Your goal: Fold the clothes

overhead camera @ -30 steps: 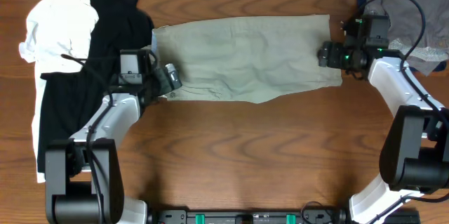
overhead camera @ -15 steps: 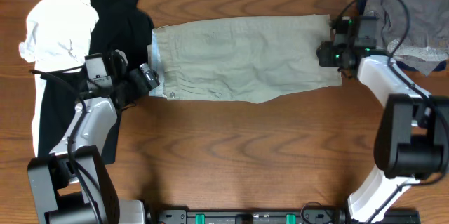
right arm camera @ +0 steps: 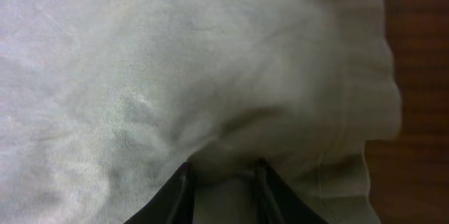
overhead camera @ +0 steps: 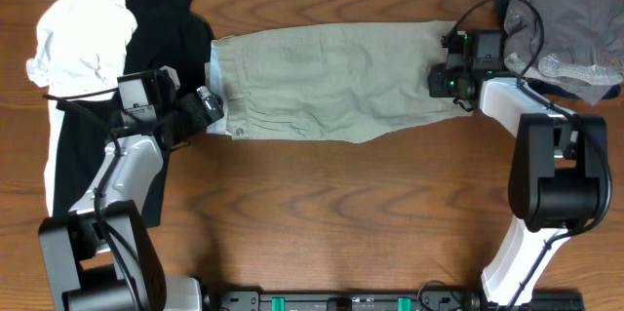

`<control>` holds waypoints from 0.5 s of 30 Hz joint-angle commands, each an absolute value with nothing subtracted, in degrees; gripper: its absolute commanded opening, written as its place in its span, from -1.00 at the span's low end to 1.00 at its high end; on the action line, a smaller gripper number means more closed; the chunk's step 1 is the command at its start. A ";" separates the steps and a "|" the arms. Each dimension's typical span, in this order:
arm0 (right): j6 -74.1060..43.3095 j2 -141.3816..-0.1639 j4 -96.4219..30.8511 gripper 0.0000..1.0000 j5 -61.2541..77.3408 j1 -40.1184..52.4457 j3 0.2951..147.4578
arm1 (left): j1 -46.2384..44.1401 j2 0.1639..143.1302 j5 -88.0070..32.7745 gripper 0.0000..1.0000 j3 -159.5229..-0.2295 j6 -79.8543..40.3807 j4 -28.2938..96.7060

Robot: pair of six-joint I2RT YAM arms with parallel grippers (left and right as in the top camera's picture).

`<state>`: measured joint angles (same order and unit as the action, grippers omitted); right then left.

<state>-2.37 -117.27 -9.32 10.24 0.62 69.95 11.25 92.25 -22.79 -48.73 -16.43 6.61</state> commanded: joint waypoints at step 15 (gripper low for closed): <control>-1.63 -118.54 -10.02 -0.50 10.35 1.56 70.37 | 10.90 103.11 -23.59 0.46 -49.34 -15.05 -2.17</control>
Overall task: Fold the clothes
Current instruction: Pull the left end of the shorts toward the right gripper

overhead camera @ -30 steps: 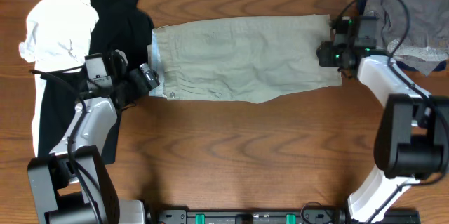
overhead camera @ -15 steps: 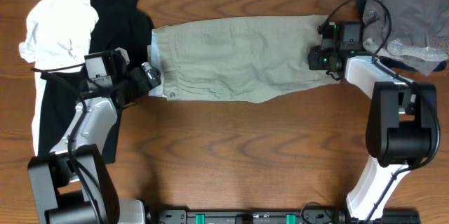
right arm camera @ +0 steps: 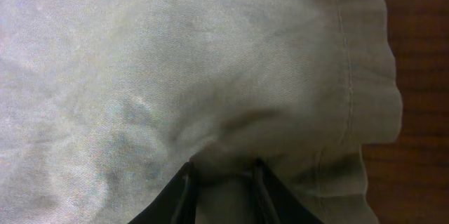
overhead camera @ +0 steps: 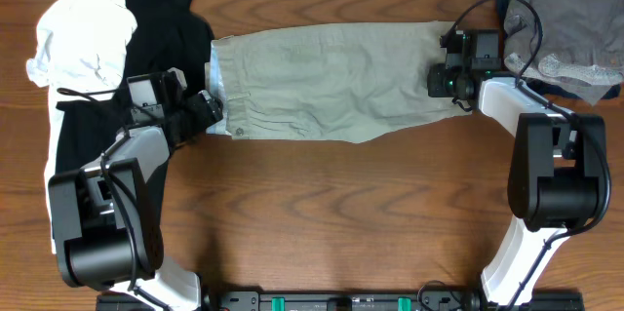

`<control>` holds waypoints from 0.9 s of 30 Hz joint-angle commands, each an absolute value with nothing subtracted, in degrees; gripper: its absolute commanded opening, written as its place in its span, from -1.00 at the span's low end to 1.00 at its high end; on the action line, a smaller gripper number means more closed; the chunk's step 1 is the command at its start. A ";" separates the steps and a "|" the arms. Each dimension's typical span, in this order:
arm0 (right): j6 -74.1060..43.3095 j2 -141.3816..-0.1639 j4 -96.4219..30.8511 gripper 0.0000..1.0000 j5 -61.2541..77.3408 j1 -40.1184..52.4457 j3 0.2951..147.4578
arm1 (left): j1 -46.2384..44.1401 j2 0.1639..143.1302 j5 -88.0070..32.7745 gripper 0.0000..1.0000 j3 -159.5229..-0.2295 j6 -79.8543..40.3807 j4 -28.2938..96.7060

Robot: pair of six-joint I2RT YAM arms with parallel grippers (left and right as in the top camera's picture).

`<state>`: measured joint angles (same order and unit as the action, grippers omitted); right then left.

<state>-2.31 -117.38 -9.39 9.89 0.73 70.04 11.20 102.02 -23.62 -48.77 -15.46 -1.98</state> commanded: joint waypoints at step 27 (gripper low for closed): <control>-1.63 -118.54 -14.72 -0.73 13.89 1.83 70.37 | 5.89 85.91 -23.35 -0.88 -49.65 -17.82 11.46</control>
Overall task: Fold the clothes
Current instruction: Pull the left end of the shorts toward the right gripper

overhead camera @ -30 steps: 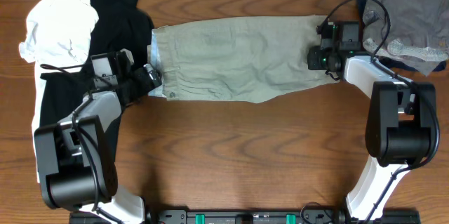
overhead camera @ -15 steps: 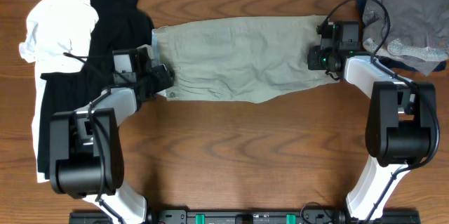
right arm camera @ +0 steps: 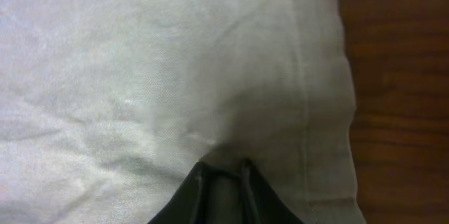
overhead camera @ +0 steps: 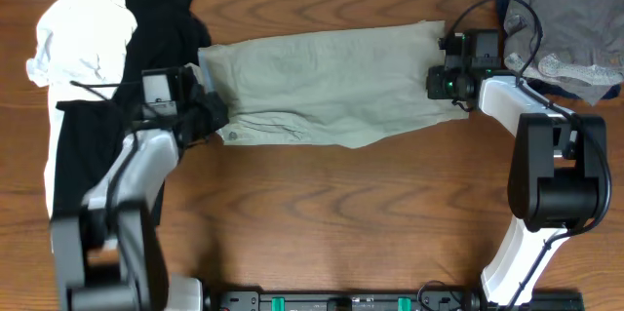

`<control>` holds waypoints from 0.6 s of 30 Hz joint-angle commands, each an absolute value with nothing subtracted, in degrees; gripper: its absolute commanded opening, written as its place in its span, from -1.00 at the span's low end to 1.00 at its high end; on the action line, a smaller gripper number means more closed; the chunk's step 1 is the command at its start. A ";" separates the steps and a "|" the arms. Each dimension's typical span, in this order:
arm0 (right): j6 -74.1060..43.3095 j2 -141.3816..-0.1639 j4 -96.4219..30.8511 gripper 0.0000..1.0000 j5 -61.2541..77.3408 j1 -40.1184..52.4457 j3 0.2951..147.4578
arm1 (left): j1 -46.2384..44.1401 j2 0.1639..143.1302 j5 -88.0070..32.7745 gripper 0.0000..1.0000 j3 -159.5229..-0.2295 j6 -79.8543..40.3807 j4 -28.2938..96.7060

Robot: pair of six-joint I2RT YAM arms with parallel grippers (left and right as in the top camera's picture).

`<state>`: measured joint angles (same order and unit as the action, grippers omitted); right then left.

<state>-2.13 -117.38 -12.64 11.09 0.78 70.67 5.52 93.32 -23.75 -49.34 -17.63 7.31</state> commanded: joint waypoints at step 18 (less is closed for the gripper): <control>-4.80 -118.54 -22.26 -0.86 16.75 7.60 70.37 | -2.37 78.15 -23.40 -0.88 -50.24 -24.03 9.80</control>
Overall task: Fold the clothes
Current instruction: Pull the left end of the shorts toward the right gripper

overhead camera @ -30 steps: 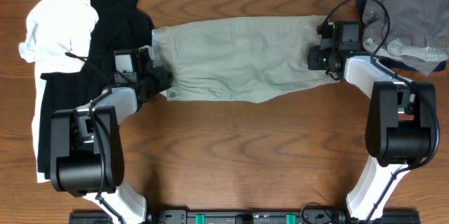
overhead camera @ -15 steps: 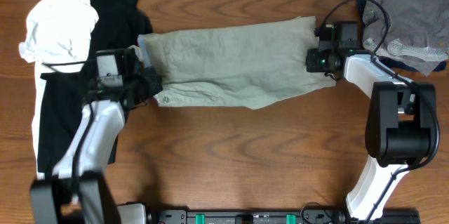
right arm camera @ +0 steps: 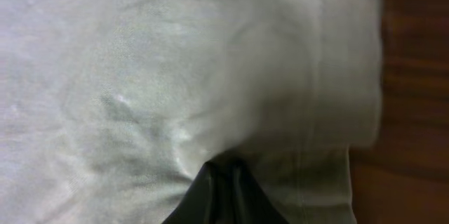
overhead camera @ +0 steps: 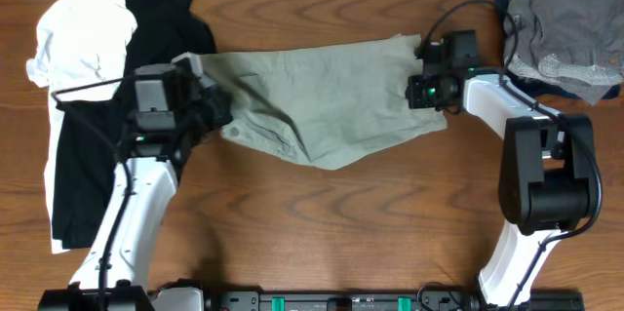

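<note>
Pale olive trousers (overhead camera: 322,97) lie across the middle of the table, slack, with a diagonal crease and a bulging lower edge. At the waistband end, my left gripper (overhead camera: 213,108) is shut on the cloth beside the black garment. My right gripper (overhead camera: 421,89) pinches the leg-hem end. In the right wrist view, the right gripper (right arm camera: 226,173) has its dark fingers pressed together with the trousers (right arm camera: 175,62) puckered around the tips. The hem seam (right arm camera: 319,76) runs down the right of that view, and bare wood lies beyond it.
A white garment (overhead camera: 83,28) and a black garment (overhead camera: 83,165) are heaped at the left, under and behind my left arm. A grey garment (overhead camera: 565,19) lies at the back right corner. The brown wooden table (overhead camera: 341,233) stretches in front of the trousers.
My right gripper has moved left with the hem end, and its fingers are closer together. The trousers went from stretched flat to slack, creased and sagging toward the front. My left arm looks higher.
The trousers first lay flat, with one of my grippers at each end. Then my left arm changed its pose beside the waistband. By 0.6 s ago the trousers had shifted left and were pulled taut. Now the ends are closer and the cloth is bunched.
</note>
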`<control>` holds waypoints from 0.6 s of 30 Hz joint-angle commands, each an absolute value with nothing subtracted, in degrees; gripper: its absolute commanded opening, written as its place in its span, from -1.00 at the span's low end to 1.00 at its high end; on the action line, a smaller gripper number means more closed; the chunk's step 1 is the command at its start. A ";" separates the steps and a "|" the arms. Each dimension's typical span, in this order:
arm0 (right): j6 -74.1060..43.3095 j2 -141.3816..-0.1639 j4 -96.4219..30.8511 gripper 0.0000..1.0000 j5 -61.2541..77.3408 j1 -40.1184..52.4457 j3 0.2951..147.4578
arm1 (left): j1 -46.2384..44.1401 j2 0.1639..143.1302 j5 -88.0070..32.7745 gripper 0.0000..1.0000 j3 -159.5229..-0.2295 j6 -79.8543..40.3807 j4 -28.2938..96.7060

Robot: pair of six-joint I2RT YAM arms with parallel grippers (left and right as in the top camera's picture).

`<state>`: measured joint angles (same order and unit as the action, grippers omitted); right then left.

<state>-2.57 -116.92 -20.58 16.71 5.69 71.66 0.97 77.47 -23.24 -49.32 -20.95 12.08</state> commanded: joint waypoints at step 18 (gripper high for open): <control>-6.81 -118.54 -23.68 -0.89 16.78 7.64 70.37 | -26.46 92.25 -23.33 -0.88 -55.09 -29.06 -17.63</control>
